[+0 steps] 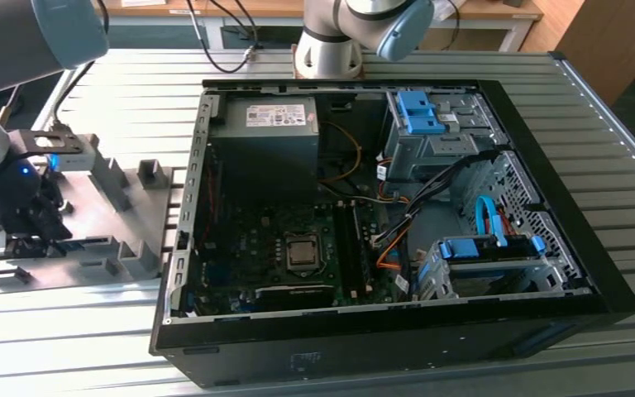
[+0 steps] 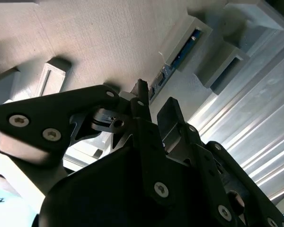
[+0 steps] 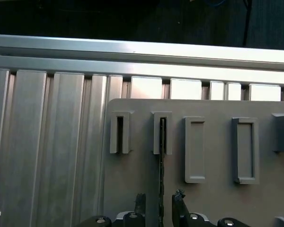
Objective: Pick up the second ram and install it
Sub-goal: 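Pick up the second ram and move it above second insertion slot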
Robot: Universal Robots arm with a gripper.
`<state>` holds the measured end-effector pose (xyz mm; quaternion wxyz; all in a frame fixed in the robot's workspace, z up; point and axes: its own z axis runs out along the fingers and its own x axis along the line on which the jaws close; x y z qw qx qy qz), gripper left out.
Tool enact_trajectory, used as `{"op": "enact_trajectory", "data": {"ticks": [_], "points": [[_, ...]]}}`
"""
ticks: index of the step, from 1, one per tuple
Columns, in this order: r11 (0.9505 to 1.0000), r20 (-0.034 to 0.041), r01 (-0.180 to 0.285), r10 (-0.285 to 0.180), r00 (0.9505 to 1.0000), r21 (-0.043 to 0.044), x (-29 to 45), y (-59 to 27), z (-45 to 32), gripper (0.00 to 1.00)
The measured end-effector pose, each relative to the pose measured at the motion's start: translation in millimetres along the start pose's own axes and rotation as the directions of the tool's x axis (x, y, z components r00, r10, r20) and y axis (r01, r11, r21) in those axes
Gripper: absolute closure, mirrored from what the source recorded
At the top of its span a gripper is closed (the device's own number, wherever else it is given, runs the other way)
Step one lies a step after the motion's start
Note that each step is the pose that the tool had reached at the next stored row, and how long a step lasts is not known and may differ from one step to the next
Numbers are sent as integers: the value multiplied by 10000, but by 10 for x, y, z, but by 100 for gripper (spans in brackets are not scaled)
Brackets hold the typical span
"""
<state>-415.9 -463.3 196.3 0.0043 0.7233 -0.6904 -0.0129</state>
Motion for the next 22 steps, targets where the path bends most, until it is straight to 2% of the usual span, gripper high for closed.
{"op": "enact_trajectory", "data": {"ticks": [3,5,7,9,11,19,20,22], "points": [[10000,8,2,-2,10000,0,-1,0,1,65],[10000,84,9,-9,10000,5,-3,3,2,65],[10000,198,16,-16,9998,9,-4,13,5,65],[9999,243,121,-121,9996,11,-4,19,10,65],[9995,239,315,-315,9992,8,-4,19,14,65],[9995,239,330,-330,9992,8,-4,19,17,65],[9995,239,330,-330,9992,8,-4,19,18,78],[9995,239,329,-329,9992,8,-4,19,18,86]]}}
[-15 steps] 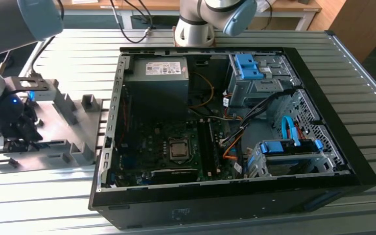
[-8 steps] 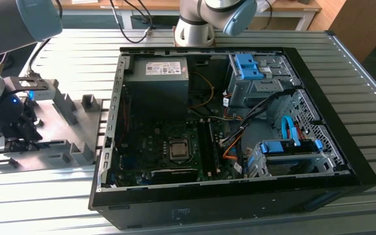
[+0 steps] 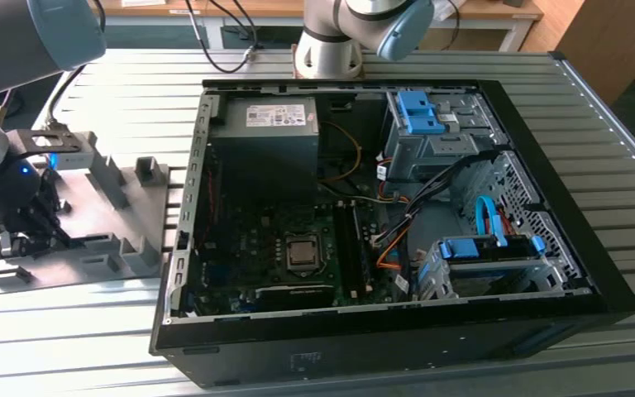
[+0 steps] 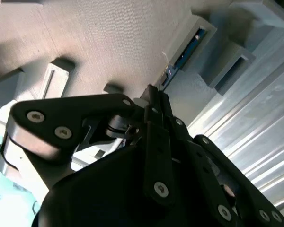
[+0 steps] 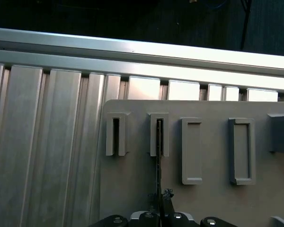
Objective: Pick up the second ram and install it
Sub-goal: 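Pick up the second ram and move it above second insertion slot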
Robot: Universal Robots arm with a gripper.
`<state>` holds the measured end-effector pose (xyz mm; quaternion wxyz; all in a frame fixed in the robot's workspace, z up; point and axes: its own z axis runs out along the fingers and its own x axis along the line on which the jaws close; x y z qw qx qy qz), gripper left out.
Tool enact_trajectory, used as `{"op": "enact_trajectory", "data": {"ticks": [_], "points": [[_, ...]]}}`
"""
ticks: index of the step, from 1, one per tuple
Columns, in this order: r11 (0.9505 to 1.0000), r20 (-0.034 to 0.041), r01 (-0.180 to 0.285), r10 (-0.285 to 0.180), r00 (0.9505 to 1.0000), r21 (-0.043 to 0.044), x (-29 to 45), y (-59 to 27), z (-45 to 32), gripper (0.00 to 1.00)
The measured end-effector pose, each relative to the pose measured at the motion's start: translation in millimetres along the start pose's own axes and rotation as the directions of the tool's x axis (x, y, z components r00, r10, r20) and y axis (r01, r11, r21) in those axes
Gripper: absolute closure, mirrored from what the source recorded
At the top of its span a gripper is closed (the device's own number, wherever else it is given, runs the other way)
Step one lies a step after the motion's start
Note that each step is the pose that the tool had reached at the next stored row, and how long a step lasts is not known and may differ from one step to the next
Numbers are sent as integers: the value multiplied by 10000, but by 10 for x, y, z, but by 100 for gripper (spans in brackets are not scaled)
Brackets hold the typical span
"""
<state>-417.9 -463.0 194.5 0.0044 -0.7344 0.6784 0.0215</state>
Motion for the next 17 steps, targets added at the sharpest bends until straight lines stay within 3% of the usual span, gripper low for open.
{"op": "enact_trajectory", "data": {"ticks": [17], "points": [[10000,1,0,0,10000,1,-1,0,-19,86]]}}
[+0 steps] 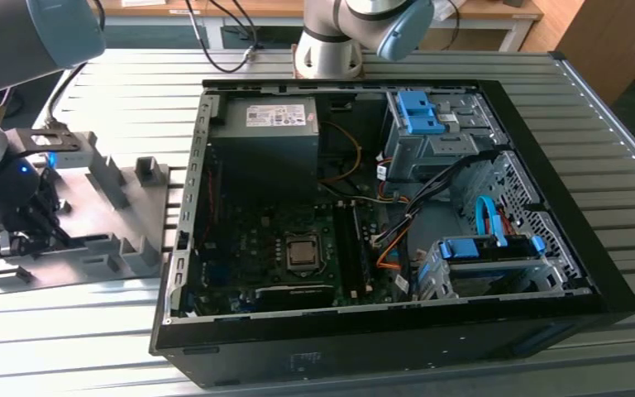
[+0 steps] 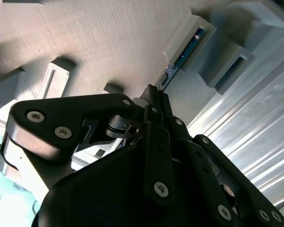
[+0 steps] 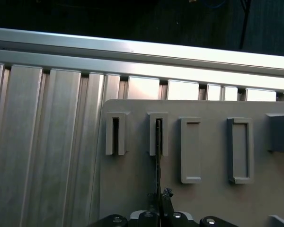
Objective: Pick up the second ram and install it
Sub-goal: 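Pick up the second ram and move it above second insertion slot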
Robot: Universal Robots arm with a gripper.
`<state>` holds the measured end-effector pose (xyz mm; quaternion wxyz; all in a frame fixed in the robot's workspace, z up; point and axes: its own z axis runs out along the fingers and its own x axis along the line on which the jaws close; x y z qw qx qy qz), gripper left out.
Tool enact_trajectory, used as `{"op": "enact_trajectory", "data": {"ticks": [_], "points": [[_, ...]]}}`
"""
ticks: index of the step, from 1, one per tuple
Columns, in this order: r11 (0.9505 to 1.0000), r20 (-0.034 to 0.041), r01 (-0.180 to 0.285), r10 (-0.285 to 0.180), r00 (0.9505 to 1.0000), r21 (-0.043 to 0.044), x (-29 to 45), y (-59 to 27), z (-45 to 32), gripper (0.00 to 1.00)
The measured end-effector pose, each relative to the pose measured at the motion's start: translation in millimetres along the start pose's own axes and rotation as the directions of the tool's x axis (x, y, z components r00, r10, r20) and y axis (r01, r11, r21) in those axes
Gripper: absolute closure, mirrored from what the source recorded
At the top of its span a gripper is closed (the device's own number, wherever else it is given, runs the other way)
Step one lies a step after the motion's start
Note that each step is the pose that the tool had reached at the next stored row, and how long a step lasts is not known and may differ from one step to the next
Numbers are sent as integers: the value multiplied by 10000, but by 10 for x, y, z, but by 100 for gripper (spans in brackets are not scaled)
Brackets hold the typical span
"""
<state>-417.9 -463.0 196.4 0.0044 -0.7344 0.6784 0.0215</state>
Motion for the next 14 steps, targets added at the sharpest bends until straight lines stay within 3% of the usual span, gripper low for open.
{"op": "enact_trajectory", "data": {"ticks": [14], "points": [[10000,3,0,0,10000,0,-7,4,-191,86]]}}
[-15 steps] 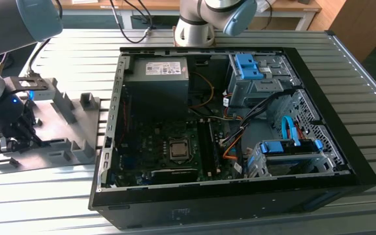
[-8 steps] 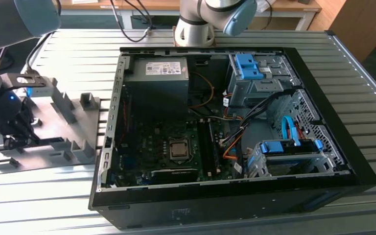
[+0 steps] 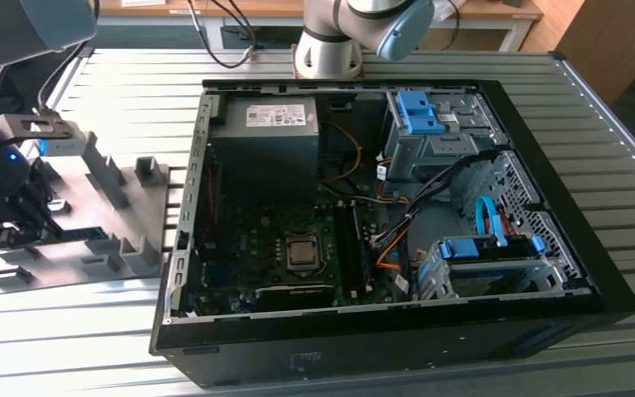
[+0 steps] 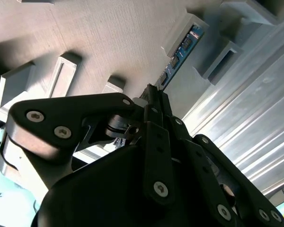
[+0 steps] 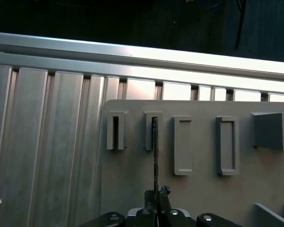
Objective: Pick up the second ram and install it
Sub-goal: 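Pick up the second ram and move it above second insertion slot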
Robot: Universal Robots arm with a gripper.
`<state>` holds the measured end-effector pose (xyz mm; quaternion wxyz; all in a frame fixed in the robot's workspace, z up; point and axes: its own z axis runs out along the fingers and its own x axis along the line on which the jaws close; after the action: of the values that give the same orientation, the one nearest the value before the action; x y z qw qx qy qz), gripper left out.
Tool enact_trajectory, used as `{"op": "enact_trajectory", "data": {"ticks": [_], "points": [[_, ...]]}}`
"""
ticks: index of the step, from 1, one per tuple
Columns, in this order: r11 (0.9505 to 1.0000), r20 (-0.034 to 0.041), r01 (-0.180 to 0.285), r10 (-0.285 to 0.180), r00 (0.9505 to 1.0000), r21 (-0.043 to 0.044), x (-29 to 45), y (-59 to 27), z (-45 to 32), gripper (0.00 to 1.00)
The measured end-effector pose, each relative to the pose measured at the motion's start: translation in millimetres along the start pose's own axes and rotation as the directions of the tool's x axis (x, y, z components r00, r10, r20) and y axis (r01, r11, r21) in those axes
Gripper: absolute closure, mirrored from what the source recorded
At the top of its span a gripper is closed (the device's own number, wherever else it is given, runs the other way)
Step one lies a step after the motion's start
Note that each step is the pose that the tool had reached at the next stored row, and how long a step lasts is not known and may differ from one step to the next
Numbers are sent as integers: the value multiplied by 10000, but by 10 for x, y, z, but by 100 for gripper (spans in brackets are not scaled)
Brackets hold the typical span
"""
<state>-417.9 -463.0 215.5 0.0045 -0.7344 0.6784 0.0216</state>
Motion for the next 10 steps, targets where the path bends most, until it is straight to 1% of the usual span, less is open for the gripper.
{"op": "enact_trajectory", "data": {"ticks": [10], "points": [[10000,9,0,0,10000,0,-4,2,-111,86]]}}
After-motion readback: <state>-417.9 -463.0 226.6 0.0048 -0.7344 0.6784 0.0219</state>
